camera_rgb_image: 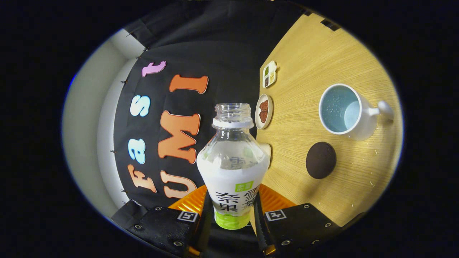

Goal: Take the bottle from table, then pour the juice into the cup, finally place the bottle on the coaster

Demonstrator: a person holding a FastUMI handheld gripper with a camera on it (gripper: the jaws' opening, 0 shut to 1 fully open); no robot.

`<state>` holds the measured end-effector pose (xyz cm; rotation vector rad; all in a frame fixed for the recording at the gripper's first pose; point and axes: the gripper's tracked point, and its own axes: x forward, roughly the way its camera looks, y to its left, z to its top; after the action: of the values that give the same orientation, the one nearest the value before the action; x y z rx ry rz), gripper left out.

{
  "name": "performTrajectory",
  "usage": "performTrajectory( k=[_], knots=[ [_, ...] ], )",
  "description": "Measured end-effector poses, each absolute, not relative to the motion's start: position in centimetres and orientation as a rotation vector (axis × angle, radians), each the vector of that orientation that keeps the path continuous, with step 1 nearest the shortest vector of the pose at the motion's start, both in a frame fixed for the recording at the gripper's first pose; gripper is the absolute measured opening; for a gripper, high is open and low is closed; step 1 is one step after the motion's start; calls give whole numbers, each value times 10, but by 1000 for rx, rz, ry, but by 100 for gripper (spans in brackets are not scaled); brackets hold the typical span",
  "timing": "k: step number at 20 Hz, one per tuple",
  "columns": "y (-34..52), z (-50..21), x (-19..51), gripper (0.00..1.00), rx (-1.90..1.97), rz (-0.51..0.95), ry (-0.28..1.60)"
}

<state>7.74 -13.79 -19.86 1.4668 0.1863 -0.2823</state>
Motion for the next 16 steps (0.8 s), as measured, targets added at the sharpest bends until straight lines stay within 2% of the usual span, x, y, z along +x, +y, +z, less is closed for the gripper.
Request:
performTrajectory(
  k=[16],
  knots=[
    [-129,-204,81,53,1655,-295,197]
  ],
)
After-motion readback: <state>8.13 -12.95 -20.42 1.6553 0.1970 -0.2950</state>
